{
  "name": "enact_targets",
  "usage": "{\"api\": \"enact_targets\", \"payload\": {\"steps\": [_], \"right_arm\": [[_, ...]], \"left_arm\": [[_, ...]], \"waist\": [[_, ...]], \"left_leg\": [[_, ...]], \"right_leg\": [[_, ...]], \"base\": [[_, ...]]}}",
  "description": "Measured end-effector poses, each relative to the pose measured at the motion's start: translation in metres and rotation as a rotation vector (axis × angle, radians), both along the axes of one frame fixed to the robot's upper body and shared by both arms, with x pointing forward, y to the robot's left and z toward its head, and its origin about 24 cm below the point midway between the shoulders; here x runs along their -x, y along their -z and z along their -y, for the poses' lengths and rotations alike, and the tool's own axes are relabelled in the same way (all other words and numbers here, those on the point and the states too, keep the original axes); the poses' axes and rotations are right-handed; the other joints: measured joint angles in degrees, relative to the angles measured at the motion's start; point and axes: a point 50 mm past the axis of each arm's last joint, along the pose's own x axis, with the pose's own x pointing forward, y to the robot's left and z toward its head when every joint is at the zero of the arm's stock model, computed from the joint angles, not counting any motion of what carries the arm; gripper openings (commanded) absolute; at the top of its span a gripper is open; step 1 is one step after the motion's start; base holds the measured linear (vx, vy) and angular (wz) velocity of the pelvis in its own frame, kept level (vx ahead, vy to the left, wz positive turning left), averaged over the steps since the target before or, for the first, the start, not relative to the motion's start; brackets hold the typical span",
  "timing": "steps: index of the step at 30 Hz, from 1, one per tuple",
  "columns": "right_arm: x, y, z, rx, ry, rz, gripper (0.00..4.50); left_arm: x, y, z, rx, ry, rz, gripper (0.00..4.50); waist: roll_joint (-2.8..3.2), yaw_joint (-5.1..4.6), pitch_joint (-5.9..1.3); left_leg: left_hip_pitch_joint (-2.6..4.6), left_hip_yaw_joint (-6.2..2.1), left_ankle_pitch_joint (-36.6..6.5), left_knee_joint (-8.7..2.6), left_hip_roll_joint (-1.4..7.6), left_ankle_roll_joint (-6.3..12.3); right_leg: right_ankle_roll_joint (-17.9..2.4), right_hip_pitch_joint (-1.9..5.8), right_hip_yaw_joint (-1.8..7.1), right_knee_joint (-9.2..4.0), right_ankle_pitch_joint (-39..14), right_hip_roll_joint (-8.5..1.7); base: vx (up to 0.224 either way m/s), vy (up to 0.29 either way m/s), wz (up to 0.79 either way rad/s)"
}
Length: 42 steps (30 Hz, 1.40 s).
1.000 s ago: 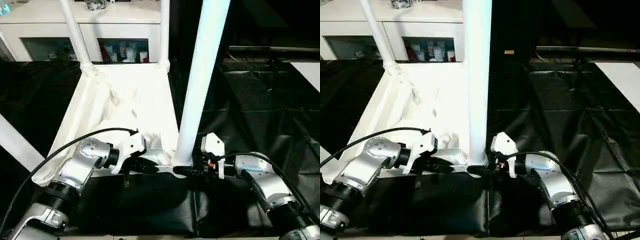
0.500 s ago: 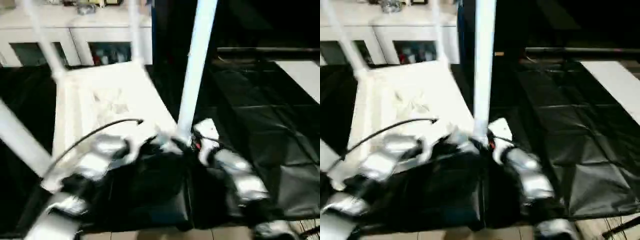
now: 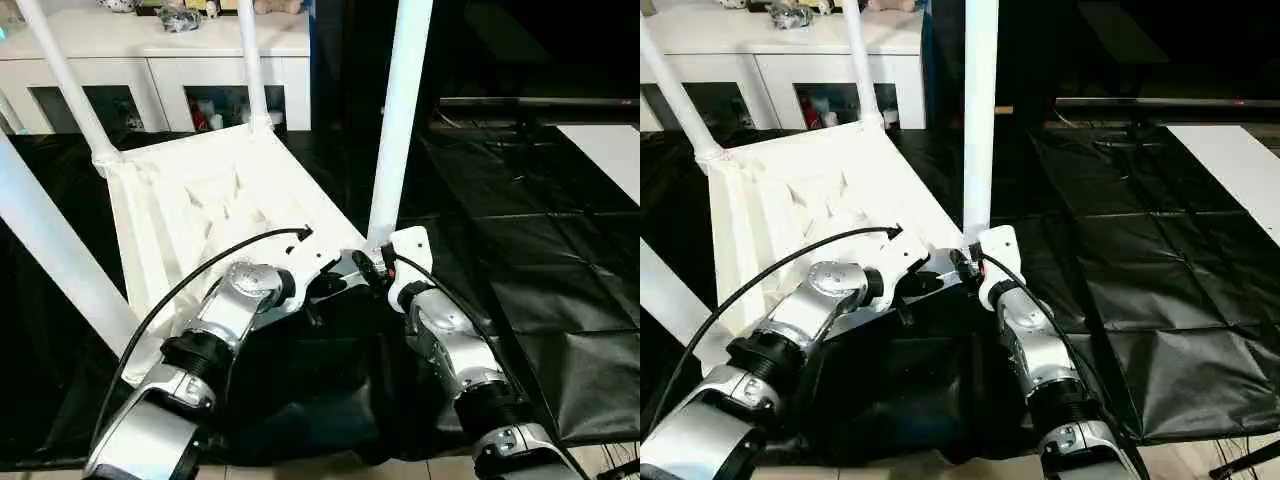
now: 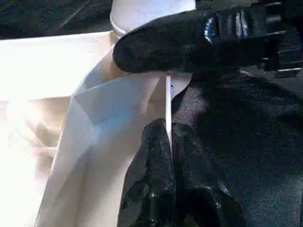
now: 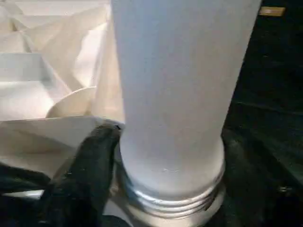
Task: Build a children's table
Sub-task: Rotate leg to tighten
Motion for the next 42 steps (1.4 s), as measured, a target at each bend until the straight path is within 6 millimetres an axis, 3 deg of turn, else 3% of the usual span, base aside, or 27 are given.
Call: {"api": "enact_targets", "payload": {"steps": [4, 8, 12, 19, 26, 42], "right_arm": [[0.005, 0.0, 0.003, 0.015, -0.12, 0.021, 3.91], [0.01, -0.005, 0.013, 0.026, -0.292, 0.038, 3.91], [0.021, -0.018, 0.024, 0.019, -0.509, 0.074, 3.91], [0.04, -0.019, 0.043, 0.09, -0.782, -0.006, 3.91], [0.041, -0.019, 0.044, 0.095, -0.809, -0.024, 3.91], [0.043, -0.014, 0.04, 0.097, -0.833, -0.058, 2.76]], "left_arm": [[0.005, 0.0, -0.012, -0.006, 0.047, 0.005, 0.0], [0.015, -0.002, -0.024, 0.006, 0.141, -0.008, 0.0], [0.026, -0.004, -0.035, 0.019, 0.248, -0.037, 0.0], [0.04, -0.008, -0.054, 0.02, 0.353, -0.136, 0.0], [0.042, -0.008, -0.056, 0.023, 0.361, -0.153, 0.0], [0.043, -0.008, -0.055, 0.021, 0.358, -0.164, 0.0]], "waist": [[-0.02, 0.01, 0.02], [0.06, 0.42, -0.02], [0.11, 1.6, -0.02], [0.03, 1.78, 0.03], [-0.08, 1.74, 0.1], [-0.17, 1.69, 0.15]], "left_leg": [[-0.09, 0.0, 0.0, -0.3, 0.07, -0.01], [-0.08, 0.0, 0.0, -0.45, 0.21, -0.01], [-0.16, 0.05, 0.01, -0.42, 0.29, 0.0], [-0.68, 0.13, -0.02, 0.03, 0.29, 0.59], [-0.64, 0.12, -0.19, 0.28, 0.33, 0.29], [-0.65, 0.12, -0.18, 0.38, 0.33, 0.31]], "right_leg": [[0.1, -0.05, -0.11, 0.02, 0.21, 0.04], [-0.08, -0.21, -0.25, 0.09, 0.34, 0.1], [0.06, -0.22, -0.3, 0.02, 0.22, 0.1], [0.05, -0.31, -0.27, -0.27, 0.18, 0.04], [0.05, -0.3, -0.25, -0.03, 0.19, 0.04], [0.05, -0.3, -0.24, 0.05, 0.19, 0.04]], "base": [[0.0, 0.0, 0.0], [0.0, 0.0, 0.0], [0.0, 0.0, 0.0], [0.0, 0.0, 0.0], [0.0, 0.0, 0.0], [0.0, 0.0, 0.0]]}}
